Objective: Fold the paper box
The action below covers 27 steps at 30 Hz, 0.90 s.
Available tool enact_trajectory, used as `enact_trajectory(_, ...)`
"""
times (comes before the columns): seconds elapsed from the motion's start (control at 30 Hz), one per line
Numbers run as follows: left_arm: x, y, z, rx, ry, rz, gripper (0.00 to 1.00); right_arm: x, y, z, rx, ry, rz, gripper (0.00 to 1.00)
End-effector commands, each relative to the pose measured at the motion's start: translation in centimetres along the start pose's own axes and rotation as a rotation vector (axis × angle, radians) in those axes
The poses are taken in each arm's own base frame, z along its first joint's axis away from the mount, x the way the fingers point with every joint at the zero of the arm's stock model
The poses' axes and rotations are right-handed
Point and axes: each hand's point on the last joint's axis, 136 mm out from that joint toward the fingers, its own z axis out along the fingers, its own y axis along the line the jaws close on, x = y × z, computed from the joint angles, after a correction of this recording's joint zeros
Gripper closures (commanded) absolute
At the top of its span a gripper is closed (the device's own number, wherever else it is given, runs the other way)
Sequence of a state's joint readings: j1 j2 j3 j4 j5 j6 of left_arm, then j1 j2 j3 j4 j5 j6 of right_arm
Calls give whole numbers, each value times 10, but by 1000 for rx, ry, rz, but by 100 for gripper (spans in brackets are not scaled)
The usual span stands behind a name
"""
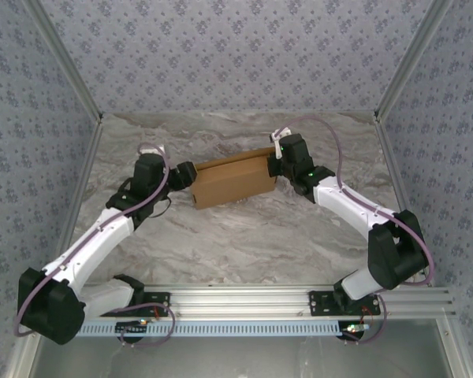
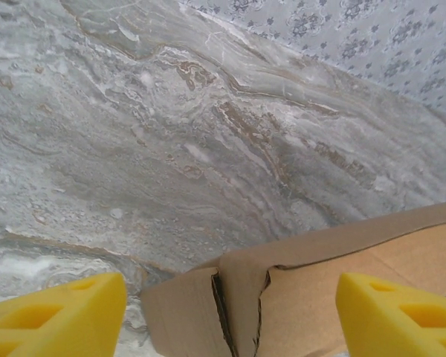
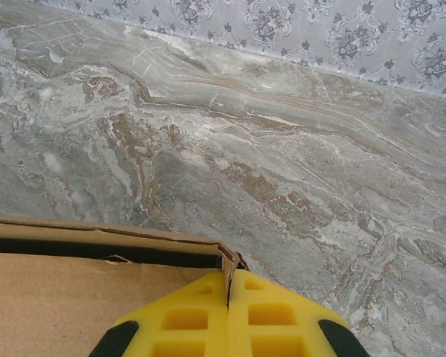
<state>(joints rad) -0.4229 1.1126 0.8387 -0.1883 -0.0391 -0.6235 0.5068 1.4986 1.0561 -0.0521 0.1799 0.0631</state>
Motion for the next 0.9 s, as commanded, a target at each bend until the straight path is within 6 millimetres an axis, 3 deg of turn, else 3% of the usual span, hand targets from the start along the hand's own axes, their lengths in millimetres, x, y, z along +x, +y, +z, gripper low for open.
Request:
enact_trajectory(0.0,-23,-25,-10,118,-23,-71,22,72,5,6,-5,243,-38,99)
enact_trajectory(0.23,-28,-21,10,136,28,-172,21,70,6,6,-10,240,-39,99)
enact_trajectory(0.6,1,-13,33,136,134,-218,32,72,7,7,-12,242,-32,99)
enact_trajectory(0.87,40,3,40,118,219,-256,45,71,9,6,-11,237,-24,96)
